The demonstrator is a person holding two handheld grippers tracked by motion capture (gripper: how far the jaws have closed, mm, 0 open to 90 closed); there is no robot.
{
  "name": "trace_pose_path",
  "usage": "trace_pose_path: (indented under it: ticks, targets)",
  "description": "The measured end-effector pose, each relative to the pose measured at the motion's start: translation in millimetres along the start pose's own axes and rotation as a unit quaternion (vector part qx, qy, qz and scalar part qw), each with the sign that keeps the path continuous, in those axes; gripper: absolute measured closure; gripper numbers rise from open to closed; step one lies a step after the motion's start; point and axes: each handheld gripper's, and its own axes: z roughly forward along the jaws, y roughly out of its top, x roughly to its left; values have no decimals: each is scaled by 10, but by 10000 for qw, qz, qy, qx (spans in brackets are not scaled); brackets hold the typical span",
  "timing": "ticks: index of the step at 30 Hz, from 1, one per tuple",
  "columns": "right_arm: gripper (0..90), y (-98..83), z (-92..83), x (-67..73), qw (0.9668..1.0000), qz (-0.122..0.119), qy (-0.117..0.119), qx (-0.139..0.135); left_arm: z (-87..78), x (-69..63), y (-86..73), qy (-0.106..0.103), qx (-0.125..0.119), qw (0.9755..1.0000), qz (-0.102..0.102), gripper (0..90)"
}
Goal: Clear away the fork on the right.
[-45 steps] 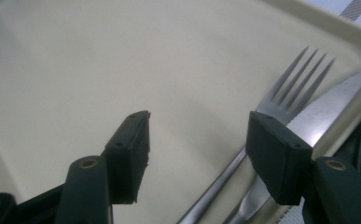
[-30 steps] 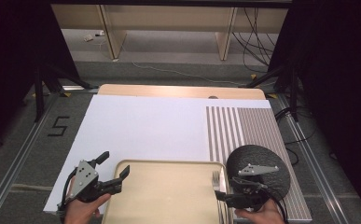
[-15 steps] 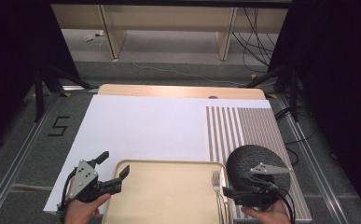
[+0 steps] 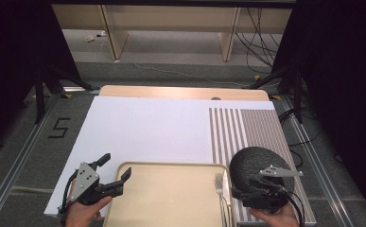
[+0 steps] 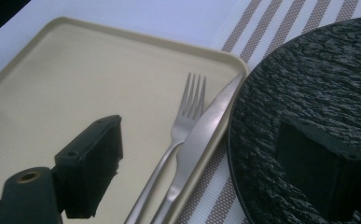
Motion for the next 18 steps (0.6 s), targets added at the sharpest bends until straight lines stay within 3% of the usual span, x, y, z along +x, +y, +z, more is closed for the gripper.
trace_pose_path:
  ticks: [5,6,18]
  targets:
    - [161,-9,-39,-34,9998,144,-89,52,0,6,-2,9,9,10000,-15,171]
    - [159,-15,-38,-53,9999,74,-127,3,-1,7,-2,12,7,10000,-17,171]
    - [159,-61,-170,-211,9988,384,-194,-239,5,-5,1,37,23,10000,6,171]
